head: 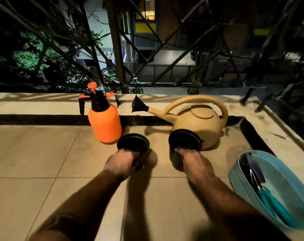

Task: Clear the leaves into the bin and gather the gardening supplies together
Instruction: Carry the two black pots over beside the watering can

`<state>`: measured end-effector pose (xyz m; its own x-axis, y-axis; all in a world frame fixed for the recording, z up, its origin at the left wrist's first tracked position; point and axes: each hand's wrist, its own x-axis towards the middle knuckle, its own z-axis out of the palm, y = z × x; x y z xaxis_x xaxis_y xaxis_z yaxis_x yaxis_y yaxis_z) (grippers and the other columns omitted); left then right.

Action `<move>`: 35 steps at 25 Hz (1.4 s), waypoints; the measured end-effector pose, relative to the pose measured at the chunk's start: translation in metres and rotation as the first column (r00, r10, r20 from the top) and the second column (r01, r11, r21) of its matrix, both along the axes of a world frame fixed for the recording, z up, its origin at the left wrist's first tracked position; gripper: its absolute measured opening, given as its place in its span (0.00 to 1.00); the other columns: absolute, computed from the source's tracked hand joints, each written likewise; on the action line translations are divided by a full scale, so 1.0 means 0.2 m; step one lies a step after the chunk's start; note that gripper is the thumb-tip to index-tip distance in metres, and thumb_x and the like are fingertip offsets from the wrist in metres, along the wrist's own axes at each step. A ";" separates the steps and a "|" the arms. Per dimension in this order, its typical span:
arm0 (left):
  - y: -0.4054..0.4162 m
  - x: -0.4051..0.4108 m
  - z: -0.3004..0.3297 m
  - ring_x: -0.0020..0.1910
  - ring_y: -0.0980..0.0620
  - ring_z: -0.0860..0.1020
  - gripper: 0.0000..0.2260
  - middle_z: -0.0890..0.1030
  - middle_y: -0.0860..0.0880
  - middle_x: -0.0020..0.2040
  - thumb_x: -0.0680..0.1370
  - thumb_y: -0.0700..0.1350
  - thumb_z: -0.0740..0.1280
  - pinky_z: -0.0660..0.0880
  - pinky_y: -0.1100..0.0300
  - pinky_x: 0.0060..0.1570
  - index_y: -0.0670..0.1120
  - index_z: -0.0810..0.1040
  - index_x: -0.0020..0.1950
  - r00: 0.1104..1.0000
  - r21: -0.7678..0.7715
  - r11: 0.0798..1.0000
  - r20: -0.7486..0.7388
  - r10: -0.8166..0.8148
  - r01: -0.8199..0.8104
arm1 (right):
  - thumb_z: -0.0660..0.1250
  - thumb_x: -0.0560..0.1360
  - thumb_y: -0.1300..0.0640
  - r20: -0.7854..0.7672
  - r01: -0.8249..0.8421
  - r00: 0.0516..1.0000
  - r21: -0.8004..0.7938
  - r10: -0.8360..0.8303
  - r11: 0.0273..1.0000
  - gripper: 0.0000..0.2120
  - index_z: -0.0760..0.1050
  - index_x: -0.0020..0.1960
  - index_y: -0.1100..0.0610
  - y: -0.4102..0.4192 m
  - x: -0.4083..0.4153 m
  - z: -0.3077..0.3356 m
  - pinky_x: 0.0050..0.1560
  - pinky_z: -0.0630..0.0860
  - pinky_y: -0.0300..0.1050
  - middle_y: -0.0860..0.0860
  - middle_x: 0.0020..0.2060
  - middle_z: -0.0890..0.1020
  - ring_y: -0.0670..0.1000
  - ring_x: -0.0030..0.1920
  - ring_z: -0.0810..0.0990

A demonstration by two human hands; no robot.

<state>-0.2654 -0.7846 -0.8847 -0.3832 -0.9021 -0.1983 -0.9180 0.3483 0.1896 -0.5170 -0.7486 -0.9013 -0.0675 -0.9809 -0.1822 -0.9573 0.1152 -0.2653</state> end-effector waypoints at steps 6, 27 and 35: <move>-0.01 0.06 -0.12 0.57 0.44 0.77 0.12 0.78 0.46 0.60 0.84 0.48 0.60 0.77 0.50 0.56 0.54 0.77 0.66 0.998 -0.001 1.000 0.060 0.030 -0.030 | 0.62 0.77 0.63 -0.066 -0.056 0.997 -0.096 0.050 0.994 0.30 0.66 0.77 0.46 0.05 0.10 -0.01 0.62 0.73 0.48 0.49 0.68 0.77 0.54 0.64 0.74; -0.01 0.37 -0.33 0.81 0.46 0.52 0.26 0.58 0.49 0.81 0.82 0.52 0.63 0.55 0.46 0.79 0.58 0.61 0.79 0.982 -0.120 0.979 0.067 0.175 -0.166 | 0.65 0.79 0.59 -0.128 -0.031 0.991 -0.027 0.027 0.999 0.34 0.55 0.81 0.49 -0.03 0.45 -0.27 0.78 0.56 0.62 0.49 0.80 0.61 0.55 0.82 0.50; 0.02 0.39 0.12 0.82 0.49 0.50 0.45 0.55 0.48 0.83 0.70 0.67 0.56 0.46 0.52 0.78 0.49 0.53 0.83 0.996 -0.350 0.937 -0.086 -0.012 -0.019 | 0.56 0.73 0.24 0.015 -0.068 0.997 -0.233 0.073 0.970 0.46 0.58 0.80 0.52 0.02 0.35 0.18 0.78 0.55 0.50 0.51 0.80 0.62 0.51 0.81 0.55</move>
